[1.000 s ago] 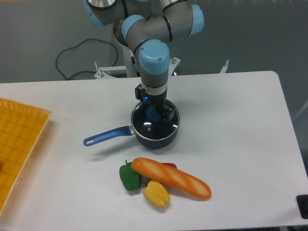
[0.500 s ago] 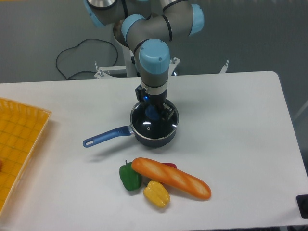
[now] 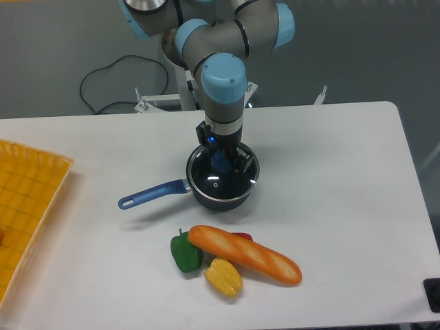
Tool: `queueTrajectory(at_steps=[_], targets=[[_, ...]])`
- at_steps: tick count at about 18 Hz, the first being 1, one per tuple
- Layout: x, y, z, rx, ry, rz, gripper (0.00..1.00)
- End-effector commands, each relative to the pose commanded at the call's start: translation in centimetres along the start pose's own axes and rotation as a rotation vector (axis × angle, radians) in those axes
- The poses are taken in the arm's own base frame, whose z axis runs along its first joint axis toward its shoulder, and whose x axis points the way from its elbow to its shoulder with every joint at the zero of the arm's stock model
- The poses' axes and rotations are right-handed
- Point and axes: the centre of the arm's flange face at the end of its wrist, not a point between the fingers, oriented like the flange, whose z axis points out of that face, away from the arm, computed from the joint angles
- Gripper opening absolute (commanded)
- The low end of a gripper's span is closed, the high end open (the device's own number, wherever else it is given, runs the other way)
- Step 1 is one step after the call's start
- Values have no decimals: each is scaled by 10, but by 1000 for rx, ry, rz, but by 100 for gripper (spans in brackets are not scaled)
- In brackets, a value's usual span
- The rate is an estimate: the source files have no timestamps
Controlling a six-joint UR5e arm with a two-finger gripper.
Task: Open the lid
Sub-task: 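Lift the glass lid up off the saucepan by its knob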
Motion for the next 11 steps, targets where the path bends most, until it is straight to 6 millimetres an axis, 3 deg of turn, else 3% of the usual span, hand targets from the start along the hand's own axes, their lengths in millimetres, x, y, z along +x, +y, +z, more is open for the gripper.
queueTrajectory(at_steps=[5,11], targets=[[-21,5,-23,-2,5,-17,55],[-53,26,-28,-8,23,-14,55]])
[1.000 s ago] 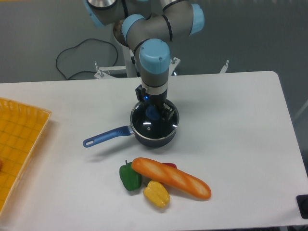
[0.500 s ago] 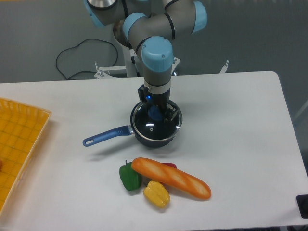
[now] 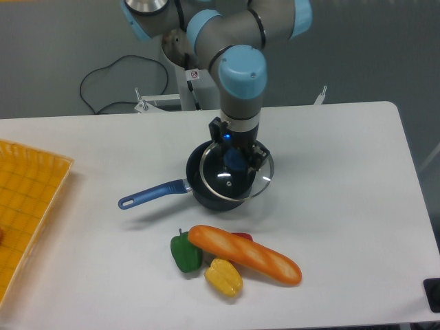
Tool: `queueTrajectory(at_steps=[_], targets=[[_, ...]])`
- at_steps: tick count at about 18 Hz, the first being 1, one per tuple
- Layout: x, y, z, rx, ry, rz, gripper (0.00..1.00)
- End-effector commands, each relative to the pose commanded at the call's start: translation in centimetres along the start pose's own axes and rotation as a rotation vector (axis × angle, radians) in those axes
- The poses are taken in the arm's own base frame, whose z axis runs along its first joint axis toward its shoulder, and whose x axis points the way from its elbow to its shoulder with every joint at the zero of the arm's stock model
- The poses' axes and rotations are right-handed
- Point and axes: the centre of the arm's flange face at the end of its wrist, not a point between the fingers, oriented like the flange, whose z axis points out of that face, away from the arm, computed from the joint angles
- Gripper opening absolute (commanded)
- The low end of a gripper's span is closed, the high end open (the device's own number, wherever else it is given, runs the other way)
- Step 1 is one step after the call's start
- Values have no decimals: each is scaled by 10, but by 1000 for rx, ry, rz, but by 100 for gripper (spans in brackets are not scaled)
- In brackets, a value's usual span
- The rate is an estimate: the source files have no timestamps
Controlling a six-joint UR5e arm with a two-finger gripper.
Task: Open the lid
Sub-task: 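Lift the glass lid up off the saucepan by its knob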
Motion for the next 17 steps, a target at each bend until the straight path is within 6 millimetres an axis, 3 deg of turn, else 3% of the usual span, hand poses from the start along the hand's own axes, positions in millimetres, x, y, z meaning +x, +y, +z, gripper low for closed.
queueTrajectory(at_steps=[7,17], targets=[[-38,11,7,-3,8,-22,55],[-56,14,16,-7,16,-31,55]])
